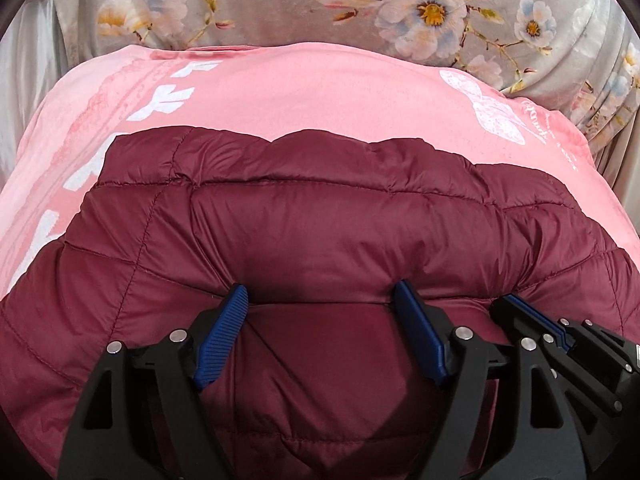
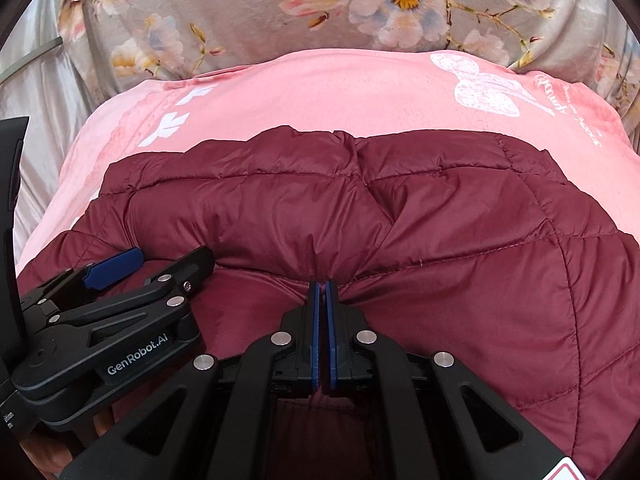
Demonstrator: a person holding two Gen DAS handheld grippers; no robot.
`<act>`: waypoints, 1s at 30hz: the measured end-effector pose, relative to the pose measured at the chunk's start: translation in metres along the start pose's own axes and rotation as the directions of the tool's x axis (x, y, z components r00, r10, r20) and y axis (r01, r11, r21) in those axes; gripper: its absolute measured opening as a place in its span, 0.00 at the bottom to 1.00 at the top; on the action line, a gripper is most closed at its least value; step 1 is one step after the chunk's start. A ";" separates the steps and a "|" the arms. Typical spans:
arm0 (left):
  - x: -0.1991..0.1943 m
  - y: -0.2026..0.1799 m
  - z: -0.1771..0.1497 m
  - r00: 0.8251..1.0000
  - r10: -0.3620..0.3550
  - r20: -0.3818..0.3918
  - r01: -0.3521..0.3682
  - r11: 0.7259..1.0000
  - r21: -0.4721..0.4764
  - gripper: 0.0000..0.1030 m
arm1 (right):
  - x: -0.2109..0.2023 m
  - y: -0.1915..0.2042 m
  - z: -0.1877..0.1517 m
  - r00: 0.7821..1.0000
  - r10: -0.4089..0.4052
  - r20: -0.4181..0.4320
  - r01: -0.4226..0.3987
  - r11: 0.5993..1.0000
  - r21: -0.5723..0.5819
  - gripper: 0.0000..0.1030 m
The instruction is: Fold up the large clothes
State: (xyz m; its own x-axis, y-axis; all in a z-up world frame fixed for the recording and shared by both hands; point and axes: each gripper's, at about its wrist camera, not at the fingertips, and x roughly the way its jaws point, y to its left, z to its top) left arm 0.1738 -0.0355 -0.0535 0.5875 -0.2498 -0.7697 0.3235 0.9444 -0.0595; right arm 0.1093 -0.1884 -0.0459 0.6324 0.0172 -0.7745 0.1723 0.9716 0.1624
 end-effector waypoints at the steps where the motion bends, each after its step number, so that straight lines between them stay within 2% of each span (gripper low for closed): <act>1: 0.000 0.000 0.000 1.000 0.001 -0.001 -0.001 1.000 0.001 0.72 | 0.001 -0.002 0.001 1.000 0.025 0.009 -0.025 1.000 0.006 0.04; 5: -0.009 0.003 -0.001 1.000 -0.013 -0.012 0.012 1.000 -0.027 0.72 | -0.018 -0.007 -0.001 0.998 0.059 0.009 -0.059 0.996 0.068 0.05; 6: -0.016 0.007 -0.003 1.000 -0.022 -0.012 0.021 0.999 -0.048 0.72 | -0.028 -0.004 -0.003 0.997 0.068 0.020 -0.069 0.996 0.061 0.09; 8: -0.039 0.019 -0.012 0.997 -0.079 -0.007 0.078 0.992 -0.098 0.72 | -0.044 0.004 -0.012 0.996 0.081 0.029 -0.082 0.996 0.024 0.09; 9: -0.048 0.023 -0.018 0.997 -0.083 -0.004 0.083 0.991 -0.104 0.72 | -0.052 0.011 -0.021 0.996 0.089 0.024 -0.089 0.996 -0.004 0.09; 13: -0.062 0.029 -0.046 0.999 -0.043 -0.008 0.042 0.996 -0.074 0.72 | -0.056 0.023 -0.049 0.996 0.094 -0.007 -0.095 0.995 -0.044 0.09; 17: -0.066 0.020 -0.056 1.000 0.015 0.011 -0.014 1.000 -0.016 0.72 | -0.051 0.023 -0.056 0.997 0.075 -0.004 -0.075 0.995 -0.062 0.08; 19: -0.073 0.024 -0.058 1.000 0.005 0.016 -0.005 0.999 -0.034 0.72 | -0.050 0.022 -0.059 0.997 0.077 0.000 -0.076 0.995 -0.066 0.08; 22: -0.097 0.049 -0.062 0.999 -0.010 0.046 0.015 0.994 -0.108 0.73 | -0.049 0.022 -0.061 0.998 0.067 0.003 -0.067 0.995 -0.075 0.08; 24: -0.114 0.074 -0.066 0.998 -0.004 0.065 0.015 0.986 -0.168 0.79 | -0.049 0.022 -0.062 0.998 0.065 0.001 -0.064 0.995 -0.078 0.08; 25: -0.123 0.090 -0.069 0.997 0.007 0.074 0.008 0.978 -0.208 0.83 | -0.049 0.022 -0.062 0.998 0.065 0.000 -0.064 0.995 -0.078 0.08; 28: -0.139 0.135 -0.080 0.996 0.068 0.064 -0.044 0.948 -0.316 0.84 | -0.048 0.022 -0.062 0.998 0.061 -0.002 -0.061 0.995 -0.079 0.08; 30: -0.138 0.163 -0.084 0.997 0.072 0.035 -0.053 0.922 -0.385 0.84 | -0.054 0.023 -0.061 0.999 0.047 0.003 -0.047 0.997 -0.059 0.08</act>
State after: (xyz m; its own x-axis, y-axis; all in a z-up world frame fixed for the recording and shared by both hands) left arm 0.0830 0.1708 -0.0102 0.6352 -0.1883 -0.7491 -0.0185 0.9659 -0.2584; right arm 0.0331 -0.1526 -0.0380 0.6423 0.0625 -0.7639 0.0974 0.9819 0.1623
